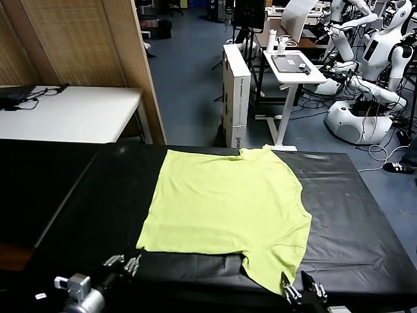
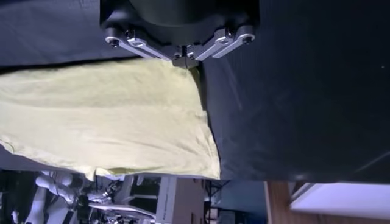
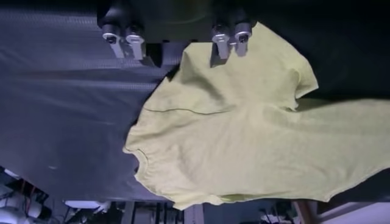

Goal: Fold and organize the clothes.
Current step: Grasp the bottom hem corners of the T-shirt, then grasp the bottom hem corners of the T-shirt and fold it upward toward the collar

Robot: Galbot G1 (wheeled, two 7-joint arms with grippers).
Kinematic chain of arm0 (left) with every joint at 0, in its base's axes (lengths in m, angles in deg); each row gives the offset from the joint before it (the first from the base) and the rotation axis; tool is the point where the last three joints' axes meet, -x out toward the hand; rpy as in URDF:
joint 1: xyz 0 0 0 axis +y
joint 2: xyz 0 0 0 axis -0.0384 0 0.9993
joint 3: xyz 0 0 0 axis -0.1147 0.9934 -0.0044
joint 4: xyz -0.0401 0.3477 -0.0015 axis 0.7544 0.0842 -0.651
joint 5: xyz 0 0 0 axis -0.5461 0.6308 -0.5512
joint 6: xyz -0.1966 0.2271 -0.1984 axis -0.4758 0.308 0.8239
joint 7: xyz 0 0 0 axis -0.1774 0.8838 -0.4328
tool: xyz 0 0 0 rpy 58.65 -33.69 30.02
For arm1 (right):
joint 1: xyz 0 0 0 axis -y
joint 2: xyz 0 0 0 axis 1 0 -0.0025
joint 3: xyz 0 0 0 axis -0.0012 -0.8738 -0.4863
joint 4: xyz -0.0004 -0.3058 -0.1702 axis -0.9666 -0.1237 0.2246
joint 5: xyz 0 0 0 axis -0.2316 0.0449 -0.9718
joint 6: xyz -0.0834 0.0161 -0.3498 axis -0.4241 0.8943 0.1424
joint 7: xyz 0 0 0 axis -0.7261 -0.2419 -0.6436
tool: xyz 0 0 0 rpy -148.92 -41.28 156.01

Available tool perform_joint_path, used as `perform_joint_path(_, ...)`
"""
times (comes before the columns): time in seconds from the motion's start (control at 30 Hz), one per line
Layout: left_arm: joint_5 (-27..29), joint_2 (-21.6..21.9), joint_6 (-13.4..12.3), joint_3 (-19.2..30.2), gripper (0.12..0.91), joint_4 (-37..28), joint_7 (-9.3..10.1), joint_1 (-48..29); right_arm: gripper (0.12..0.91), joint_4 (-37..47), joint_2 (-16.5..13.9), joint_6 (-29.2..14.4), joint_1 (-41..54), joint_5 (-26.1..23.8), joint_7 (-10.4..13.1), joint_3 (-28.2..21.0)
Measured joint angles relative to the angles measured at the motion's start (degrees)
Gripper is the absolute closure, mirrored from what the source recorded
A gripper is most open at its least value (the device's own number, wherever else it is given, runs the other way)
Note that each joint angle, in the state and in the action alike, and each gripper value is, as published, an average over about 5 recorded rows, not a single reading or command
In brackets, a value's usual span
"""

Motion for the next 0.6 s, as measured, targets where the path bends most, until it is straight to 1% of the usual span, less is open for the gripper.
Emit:
perform_joint_path(0.2, 0.0, -0.2, 0.0, -0.2, 0.884, 1.6, 0.76, 1.4, 0.885, -3.7, -0.8, 0.1, -3.6, -0.5, 0.8, 0.1)
perform_joint_path(0.37, -1.2, 0.6, 0.2, -1.8, 0.884, 3.9, 1.21, 3.8, 0.885, -5.6, -1.0, -0.2, -5.7, -0.5, 1.2, 0.1)
perform_joint_path(0.47, -2.0, 0.9, 0.3, -3.3, 0.884, 5.3, 1.25, 5.7, 0.885, -6.0, -0.8, -1.4, -5.6, -0.2, 0.7, 0.4)
perform_joint_path(0.6, -2.6, 1.0, 0.2, -5.0, 0.884, 7.1, 1.25, 8.0, 0.885, -5.4, -0.8, -3.6, -3.5, 0.5, -1.2, 1.4)
